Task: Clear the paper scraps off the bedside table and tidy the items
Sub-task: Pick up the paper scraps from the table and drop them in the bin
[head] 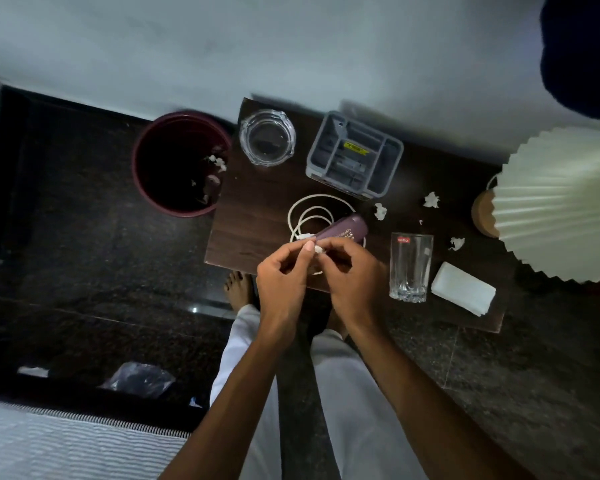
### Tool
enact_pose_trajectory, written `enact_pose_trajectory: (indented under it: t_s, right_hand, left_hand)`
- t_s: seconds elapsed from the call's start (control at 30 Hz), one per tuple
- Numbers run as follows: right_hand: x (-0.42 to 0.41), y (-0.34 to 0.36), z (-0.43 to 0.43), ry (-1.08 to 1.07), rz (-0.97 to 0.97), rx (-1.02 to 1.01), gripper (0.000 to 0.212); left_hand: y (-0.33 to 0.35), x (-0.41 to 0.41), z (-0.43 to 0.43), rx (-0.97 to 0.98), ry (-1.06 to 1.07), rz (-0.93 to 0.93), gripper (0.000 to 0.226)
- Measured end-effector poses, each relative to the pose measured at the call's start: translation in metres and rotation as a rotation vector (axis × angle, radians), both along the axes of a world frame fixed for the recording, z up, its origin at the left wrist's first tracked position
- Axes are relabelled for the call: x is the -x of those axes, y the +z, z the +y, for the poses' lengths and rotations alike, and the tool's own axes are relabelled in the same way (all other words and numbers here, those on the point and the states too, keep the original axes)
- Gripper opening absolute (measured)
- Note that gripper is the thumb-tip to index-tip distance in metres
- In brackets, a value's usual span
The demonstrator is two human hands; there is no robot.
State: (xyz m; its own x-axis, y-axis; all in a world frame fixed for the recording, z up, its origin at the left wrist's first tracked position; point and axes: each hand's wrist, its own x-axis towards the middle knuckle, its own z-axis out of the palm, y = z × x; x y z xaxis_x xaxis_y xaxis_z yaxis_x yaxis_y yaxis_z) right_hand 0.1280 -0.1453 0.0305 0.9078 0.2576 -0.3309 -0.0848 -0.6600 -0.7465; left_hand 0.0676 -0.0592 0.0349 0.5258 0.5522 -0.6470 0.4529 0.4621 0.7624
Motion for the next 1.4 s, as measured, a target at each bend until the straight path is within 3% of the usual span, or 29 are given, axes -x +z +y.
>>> enact_pose_trajectory:
  t_s: [0.17,0.37,0.63,0.93,1.13,1.4]
  right_hand:
    - [-0.003,0.005,0.048,0.118,-0.012,-0.068,0.016]
    - [-0.004,-0.009,0.115,0.297,-0.058,-0.067,0.016]
    - [-0.01,-0.062,0.225,0.218,0.093,-0.096,0.004]
    - [-0.014,-0.121,0.301,0.176,0.177,0.026,0.016]
    - [-0.013,-0.123,0.305,0.227,0.18,0.014,0.023]
    - [-0.015,-0.07,0.234,0.193,0.127,-0.102,0.018]
  left_hand:
    - [-0.001,0.006,0.047,-0.054,0.102,-0.001,0.015]
    - [-0.022,0.006,0.112,0.06,0.261,0.105,0.007]
    - [-0.066,0.0,0.206,0.259,0.545,0.065,0.013]
    - [-0.127,-0.009,0.273,0.328,0.686,0.136,0.022]
    - [-0.133,-0.006,0.284,0.304,0.675,0.148,0.02]
    - [-0.074,-0.008,0.221,0.236,0.438,0.053,0.021]
